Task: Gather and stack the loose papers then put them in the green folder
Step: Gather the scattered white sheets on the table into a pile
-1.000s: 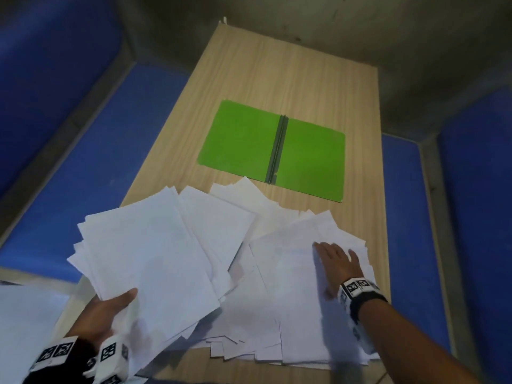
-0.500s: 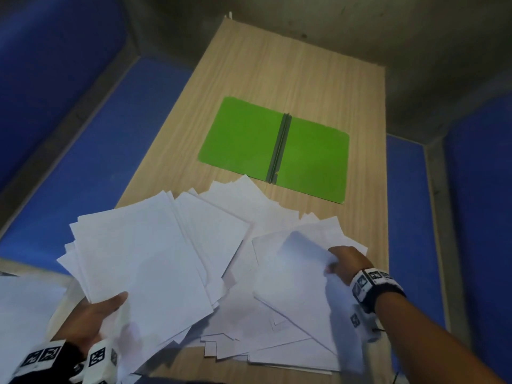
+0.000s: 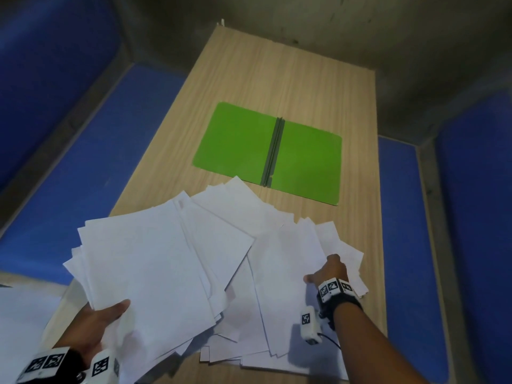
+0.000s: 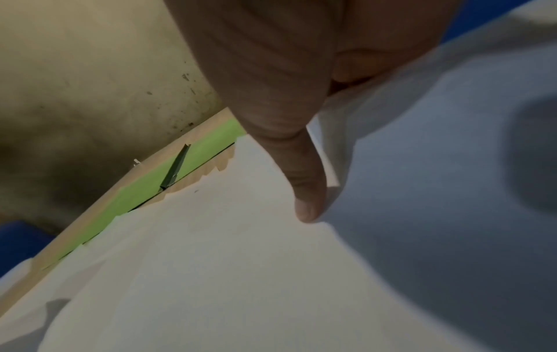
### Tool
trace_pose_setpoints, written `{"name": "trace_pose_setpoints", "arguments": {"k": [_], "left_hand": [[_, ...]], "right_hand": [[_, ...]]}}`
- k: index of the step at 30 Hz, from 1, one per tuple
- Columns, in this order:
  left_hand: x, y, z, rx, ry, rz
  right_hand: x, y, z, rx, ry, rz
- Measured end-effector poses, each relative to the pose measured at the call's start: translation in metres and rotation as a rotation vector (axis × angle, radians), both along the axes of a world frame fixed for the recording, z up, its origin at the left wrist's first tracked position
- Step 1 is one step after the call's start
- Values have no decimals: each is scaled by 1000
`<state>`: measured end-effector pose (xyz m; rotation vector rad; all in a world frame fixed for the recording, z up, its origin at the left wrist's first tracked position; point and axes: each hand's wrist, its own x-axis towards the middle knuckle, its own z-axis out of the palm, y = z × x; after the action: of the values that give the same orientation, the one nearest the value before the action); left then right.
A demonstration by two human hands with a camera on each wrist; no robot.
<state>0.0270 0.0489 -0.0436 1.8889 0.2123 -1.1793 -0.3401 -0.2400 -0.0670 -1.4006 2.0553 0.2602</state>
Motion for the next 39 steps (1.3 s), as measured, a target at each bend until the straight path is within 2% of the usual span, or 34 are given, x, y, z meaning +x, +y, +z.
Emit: {"name": "trace_pose_setpoints", "arguments": {"k": [7, 9, 12, 15, 19, 21, 24, 26, 30, 33, 39], "left_hand": [[-7, -6, 5, -61, 0, 14], [-7, -8, 9, -67, 2, -4], [-9, -7, 16, -69, -34, -19], [-7, -2, 11, -64, -34, -20], [0, 5, -12, -44, 12, -20], [-1, 3, -16, -54, 8, -48], [-4, 1, -20, -76, -1, -85], [-7, -2, -19, -88, -1, -76], [-8, 0, -25, -94, -32, -73], [-7, 2, -27, -105, -51, -42], [-3, 3, -31, -107, -9, -20]], "right_hand": [[-2, 20, 0, 1, -133, 5], [-11, 25, 2, 19, -149, -88], [-32, 30, 4, 42, -124, -350], [-49, 48, 12, 98, -95, -408], [-47, 65, 9, 259, -238, -516], [-42, 61, 7, 229, -364, -635], [-42, 55, -5, 153, -289, -595], [-34, 50, 0, 140, -349, -672], [-30, 50, 11, 44, -348, -775], [-30, 55, 13, -15, -420, -793], [-60, 68, 47, -311, -430, -750]]}}
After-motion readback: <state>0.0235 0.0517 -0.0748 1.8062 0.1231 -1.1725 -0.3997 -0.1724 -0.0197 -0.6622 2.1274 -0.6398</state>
